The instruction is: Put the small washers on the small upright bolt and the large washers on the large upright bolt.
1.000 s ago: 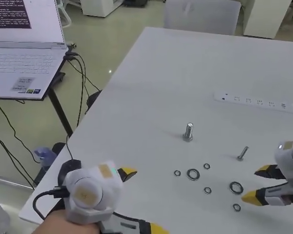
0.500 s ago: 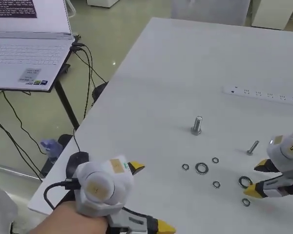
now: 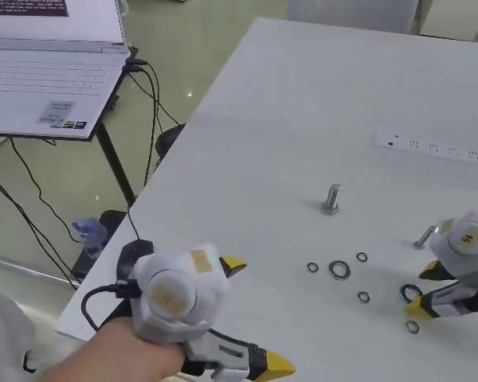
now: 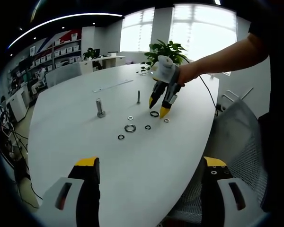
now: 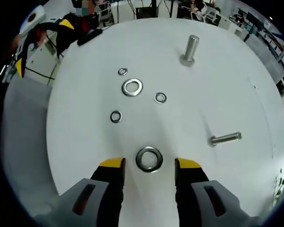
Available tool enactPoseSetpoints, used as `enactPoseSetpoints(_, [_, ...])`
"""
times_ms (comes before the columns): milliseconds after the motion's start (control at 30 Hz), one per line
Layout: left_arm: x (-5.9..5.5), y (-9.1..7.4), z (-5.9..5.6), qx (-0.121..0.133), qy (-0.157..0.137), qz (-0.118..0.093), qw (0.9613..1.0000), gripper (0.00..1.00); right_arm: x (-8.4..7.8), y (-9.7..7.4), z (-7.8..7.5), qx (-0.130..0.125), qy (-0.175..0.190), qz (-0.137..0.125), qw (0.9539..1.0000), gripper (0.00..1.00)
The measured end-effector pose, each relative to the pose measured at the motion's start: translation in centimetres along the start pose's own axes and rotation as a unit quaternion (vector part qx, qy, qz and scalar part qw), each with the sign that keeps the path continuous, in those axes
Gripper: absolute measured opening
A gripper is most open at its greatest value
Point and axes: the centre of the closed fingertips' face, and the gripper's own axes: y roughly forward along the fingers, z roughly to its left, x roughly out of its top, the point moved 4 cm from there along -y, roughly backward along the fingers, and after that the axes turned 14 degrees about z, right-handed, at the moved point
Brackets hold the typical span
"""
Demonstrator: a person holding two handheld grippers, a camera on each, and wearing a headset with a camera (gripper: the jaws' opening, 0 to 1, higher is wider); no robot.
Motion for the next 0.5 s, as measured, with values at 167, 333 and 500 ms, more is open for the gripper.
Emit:
enactPoseSetpoints(167, [-0.18,-0.03,0.1,0.0,0.005,0.003,1.0,0.88,-0.05,0.1,0.01,-0.005,-0.001,0.009,0.9999,0.41])
enactPoseSetpoints(333, [-0.08,-0.2,0.26,-0.001,0.003,-0.001,1.0,0.87,0.15,0.1,0.22,-0.007,-0.005,0.015,0.9998,0.38])
enactPoseSetpoints(500, [-0.07,-0.2,0.08,-0.002,0.014,0.001,0.9999,0.86,0.19,0.09,0.25,-0.008,-0.004,0.024,0.9997,0.34])
